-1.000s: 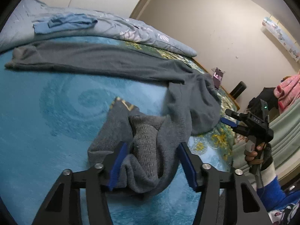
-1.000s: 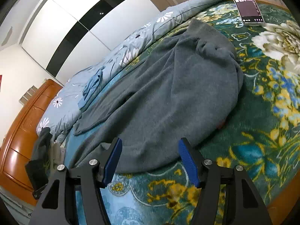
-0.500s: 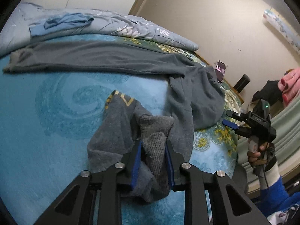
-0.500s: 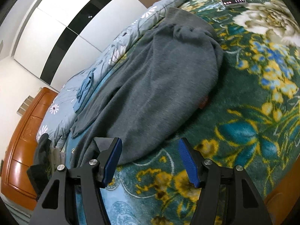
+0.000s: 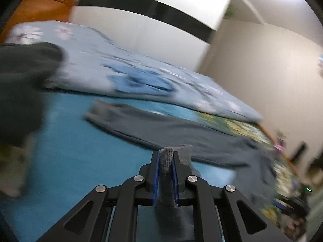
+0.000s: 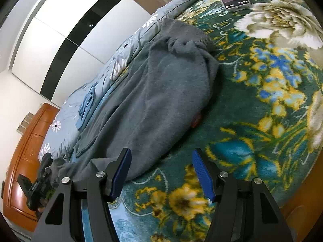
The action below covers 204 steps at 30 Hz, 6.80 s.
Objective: Fold clothes
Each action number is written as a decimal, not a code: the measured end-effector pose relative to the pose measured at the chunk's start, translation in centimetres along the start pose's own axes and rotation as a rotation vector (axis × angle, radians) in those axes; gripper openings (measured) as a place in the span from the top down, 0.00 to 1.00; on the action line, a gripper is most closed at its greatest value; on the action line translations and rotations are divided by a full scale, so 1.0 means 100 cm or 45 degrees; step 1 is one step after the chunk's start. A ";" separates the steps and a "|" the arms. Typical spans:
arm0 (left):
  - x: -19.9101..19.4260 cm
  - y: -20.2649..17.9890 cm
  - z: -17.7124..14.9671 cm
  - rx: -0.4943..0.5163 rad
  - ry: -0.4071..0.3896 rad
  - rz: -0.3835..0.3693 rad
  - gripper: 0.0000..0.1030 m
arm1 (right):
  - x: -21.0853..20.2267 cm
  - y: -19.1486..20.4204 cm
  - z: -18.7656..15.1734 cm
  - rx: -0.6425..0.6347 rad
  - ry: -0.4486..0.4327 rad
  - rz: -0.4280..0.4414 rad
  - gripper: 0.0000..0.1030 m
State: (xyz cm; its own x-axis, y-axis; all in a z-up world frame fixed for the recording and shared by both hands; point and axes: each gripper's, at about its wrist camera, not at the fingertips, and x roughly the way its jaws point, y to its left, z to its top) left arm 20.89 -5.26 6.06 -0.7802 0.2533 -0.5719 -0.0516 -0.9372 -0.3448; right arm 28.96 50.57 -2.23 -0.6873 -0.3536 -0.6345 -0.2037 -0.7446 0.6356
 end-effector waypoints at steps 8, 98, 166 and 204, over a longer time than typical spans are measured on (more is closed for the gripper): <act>0.005 0.059 -0.001 -0.051 -0.014 0.452 0.88 | -0.001 -0.007 0.005 0.015 -0.012 -0.015 0.38; 0.095 0.086 -0.013 -0.564 0.207 0.031 0.38 | 0.216 0.191 0.048 -0.718 0.260 -0.247 0.96; -0.019 0.145 -0.066 -0.518 0.060 0.338 0.86 | -0.032 -0.073 0.070 0.080 -0.201 -0.094 0.94; 0.003 0.116 -0.053 -0.129 0.205 0.184 0.67 | 0.173 0.236 -0.031 -1.597 0.526 0.013 0.59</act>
State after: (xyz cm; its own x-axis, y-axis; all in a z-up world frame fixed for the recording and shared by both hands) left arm 23.33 -14.80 -2.09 -0.6653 0.1607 -0.7291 0.1225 -0.9398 -0.3189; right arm 14.45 25.12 0.43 -0.3773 -0.3412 -0.8609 0.7338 -0.6773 -0.0531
